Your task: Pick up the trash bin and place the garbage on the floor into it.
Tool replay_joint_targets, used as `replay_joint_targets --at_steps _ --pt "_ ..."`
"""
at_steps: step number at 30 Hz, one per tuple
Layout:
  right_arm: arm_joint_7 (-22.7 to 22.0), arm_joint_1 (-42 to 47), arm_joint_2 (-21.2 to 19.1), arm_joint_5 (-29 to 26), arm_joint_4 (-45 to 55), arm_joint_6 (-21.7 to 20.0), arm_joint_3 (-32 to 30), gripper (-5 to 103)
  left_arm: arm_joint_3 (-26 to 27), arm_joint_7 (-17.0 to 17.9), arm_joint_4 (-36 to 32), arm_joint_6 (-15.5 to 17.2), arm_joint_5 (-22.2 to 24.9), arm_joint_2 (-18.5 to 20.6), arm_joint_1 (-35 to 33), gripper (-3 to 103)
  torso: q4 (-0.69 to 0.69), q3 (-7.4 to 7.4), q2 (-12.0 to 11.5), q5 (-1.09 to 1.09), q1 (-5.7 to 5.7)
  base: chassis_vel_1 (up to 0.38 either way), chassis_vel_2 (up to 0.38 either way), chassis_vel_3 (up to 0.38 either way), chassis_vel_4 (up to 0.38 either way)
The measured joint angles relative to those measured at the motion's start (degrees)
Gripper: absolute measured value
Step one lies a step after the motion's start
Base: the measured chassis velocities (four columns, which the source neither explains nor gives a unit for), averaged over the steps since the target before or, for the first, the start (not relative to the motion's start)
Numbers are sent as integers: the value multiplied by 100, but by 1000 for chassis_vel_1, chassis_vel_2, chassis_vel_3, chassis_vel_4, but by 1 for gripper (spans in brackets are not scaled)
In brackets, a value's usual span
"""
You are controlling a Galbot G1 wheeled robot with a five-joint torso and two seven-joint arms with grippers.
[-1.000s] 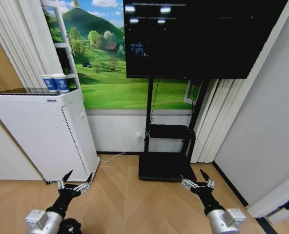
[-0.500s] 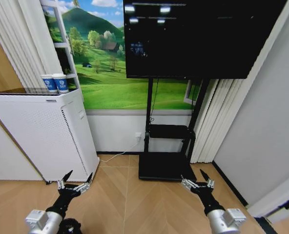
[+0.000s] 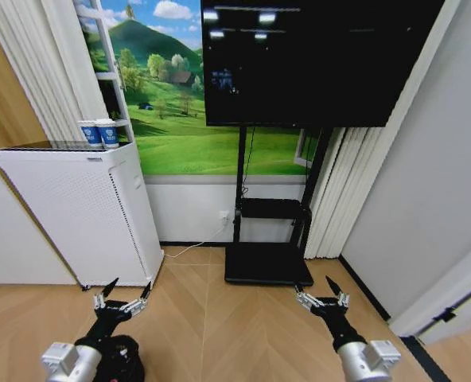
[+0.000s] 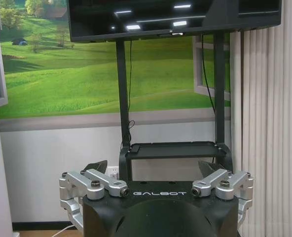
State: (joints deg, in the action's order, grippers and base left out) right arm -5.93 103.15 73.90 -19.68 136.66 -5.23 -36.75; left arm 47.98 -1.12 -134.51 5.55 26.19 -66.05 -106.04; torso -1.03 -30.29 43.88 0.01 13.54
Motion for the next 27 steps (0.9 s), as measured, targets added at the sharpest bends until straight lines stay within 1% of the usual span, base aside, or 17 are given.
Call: replay_joint_targets --at_steps 2,9,10,11,12,13,16,18,21,27 --pt "0 0 0 0 0 0 0 100 0 0 0 0 0 0 0 100 1 0 -2 -3 0 254 -263 -253 248" --pt "0 0 0 0 0 0 0 100 0 0 0 0 0 0 0 100 1 4 -7 0 -2 299 -312 -303 302" --pt "0 0 0 0 0 0 0 100 0 0 0 0 0 0 0 100 1 7 -7 -6 -5 331 -344 -333 345" --pt "0 0 0 0 0 0 0 100 0 0 0 0 0 0 0 100 1 7 -7 -6 -5 331 -344 -333 345" --pt "0 2 0 0 0 0 0 100 -1 0 0 0 0 0 0 100 0 6 -7 -3 -6 343 -344 -332 276" --pt "0 2 0 0 0 0 0 100 0 -1 0 0 0 0 0 100 1 7 -8 5 -7 324 -278 -332 276" --pt "0 5 0 0 1 1 -1 100 0 0 0 0 0 -1 -1 100 1 9 -8 -4 -9 295 -200 -248 207" --pt "0 5 0 0 0 0 -1 100 -1 -1 0 0 0 -1 -2 100 0 9 -11 1 -9 189 -51 -225 73" --pt "0 3 -1 0 0 0 -1 100 -1 -1 0 0 0 -1 -1 100 -1 8 -14 -1 -7 161 7 -179 18" --pt "0 -3 -1 0 0 0 0 100 -1 -1 0 0 0 -1 0 100 1 7 -18 0 -2 155 128 -154 -133"
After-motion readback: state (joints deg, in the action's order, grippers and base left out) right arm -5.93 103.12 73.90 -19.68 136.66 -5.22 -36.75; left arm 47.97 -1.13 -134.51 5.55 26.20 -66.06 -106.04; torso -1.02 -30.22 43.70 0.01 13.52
